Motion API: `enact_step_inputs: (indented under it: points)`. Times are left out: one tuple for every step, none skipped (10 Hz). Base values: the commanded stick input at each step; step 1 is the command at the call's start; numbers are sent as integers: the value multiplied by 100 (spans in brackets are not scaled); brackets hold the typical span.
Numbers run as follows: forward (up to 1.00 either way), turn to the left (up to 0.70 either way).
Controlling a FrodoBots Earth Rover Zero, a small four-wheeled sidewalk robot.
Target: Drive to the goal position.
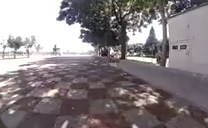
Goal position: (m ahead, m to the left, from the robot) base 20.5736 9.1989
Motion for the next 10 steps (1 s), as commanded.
enact_step_inputs:
  points:
    - [70, 0]
    - [70, 0]
    - [70, 0]
    - [70, 0]
    - [70, 0]
    - [70, 0]
    - [70, 0]
    - [70, 0]
    - [70, 0]
    - [70, 0]
